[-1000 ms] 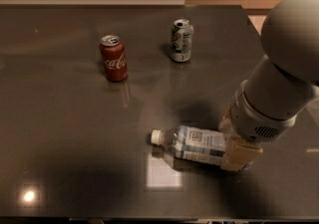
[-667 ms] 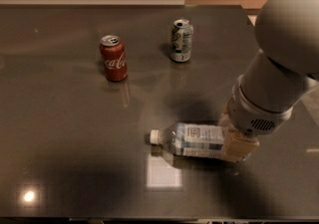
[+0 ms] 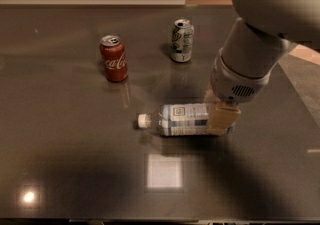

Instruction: Move blue plastic bottle near coke can

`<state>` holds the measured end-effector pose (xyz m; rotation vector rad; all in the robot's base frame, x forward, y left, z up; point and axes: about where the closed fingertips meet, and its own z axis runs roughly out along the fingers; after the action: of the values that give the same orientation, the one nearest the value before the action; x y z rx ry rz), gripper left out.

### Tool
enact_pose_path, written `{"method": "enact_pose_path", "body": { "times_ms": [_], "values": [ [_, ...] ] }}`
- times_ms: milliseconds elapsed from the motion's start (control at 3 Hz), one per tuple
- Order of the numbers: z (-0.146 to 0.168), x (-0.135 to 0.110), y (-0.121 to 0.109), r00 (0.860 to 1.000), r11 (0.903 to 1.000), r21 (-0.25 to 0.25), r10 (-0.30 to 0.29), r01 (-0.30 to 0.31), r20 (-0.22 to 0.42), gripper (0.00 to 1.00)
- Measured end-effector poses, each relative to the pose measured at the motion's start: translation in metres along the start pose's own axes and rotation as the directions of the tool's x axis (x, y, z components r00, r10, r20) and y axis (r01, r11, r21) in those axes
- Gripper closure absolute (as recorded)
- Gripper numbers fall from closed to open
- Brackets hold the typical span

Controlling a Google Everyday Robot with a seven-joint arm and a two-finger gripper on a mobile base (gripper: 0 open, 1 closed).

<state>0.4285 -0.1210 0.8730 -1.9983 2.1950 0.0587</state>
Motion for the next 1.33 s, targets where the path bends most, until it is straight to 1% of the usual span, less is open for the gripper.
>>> {"method": "enact_pose_path", "body": {
  "times_ms": [333,667,1000,1333],
  "values": [
    [-0.004,-0.029,-0.030,0.999,0.9990,0.018,-0.041,0.041,0.024,1.00],
    [-0.001,-0.063,-0.053,0.995,0.9961,0.027,-0.085,0.084,0.048,1.00],
    [0.007,-0.092,-0.071,0.992,0.9934,0.030,-0.112,0.110,0.063,1.00],
    [0.015,-0.114,-0.083,0.990,0.9921,0.032,-0.123,0.121,0.074,1.00]
  ]
}}
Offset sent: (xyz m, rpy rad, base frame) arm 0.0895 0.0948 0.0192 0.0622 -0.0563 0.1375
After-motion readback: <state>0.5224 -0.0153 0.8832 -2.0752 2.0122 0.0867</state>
